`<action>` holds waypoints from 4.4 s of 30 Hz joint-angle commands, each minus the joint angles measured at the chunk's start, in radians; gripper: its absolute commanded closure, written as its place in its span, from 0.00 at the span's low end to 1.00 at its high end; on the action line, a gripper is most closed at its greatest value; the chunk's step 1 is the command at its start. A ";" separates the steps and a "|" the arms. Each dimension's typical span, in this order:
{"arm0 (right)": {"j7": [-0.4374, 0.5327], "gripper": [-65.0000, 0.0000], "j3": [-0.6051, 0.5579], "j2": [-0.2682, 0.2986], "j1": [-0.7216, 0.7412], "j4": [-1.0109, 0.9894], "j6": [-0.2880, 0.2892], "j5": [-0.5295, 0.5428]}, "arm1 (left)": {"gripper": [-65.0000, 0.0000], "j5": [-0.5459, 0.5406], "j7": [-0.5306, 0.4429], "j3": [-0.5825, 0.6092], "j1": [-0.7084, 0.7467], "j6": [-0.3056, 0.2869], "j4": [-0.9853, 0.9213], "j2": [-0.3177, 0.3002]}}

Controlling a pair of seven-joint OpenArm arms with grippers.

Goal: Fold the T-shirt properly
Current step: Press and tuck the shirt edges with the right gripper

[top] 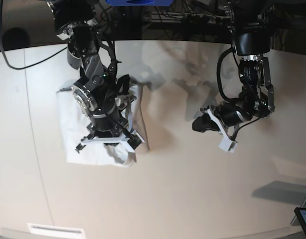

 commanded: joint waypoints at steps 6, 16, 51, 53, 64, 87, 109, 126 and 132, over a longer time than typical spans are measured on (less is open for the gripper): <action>0.052 0.98 0.019 -0.006 0.016 -0.022 -0.002 0.004 | 1.00 -0.022 -0.022 -0.004 -0.020 -0.004 0.013 -0.009; 0.084 0.98 0.021 -0.006 0.051 -0.102 -0.002 0.002 | 1.00 -0.022 -0.022 -0.006 -0.006 -0.004 0.016 -0.013; 0.165 0.98 -0.038 -0.051 0.034 -0.240 -0.002 0.007 | 1.00 -0.022 -0.023 -0.006 -0.012 -0.006 0.013 -0.010; 0.165 0.98 -0.041 -0.051 0.031 -0.240 -0.002 0.007 | 1.00 -0.022 -0.025 -0.006 -0.014 -0.006 0.013 -0.009; 0.012 0.98 0.031 -0.011 0.053 0.013 -0.002 0.001 | 1.00 -0.022 -0.025 -0.006 -0.012 -0.006 0.013 -0.007; -0.001 0.99 0.041 -0.023 -0.185 0.010 -0.001 0.007 | 1.00 -0.017 -0.025 0.005 -0.015 -0.004 0.013 0.049; 0.050 0.99 -0.019 -0.011 -0.076 0.033 0.002 0.116 | 1.00 -0.017 -0.025 0.000 -0.008 -0.004 0.013 0.042; 0.145 0.99 -0.013 -0.012 0.191 -0.325 0.001 0.121 | 1.00 -0.017 -0.023 -0.003 -0.006 -0.004 0.013 0.040; 0.219 0.99 -0.013 -0.037 0.204 -0.503 0.001 0.122 | 1.00 -0.017 -0.023 -0.003 -0.006 -0.004 0.013 0.040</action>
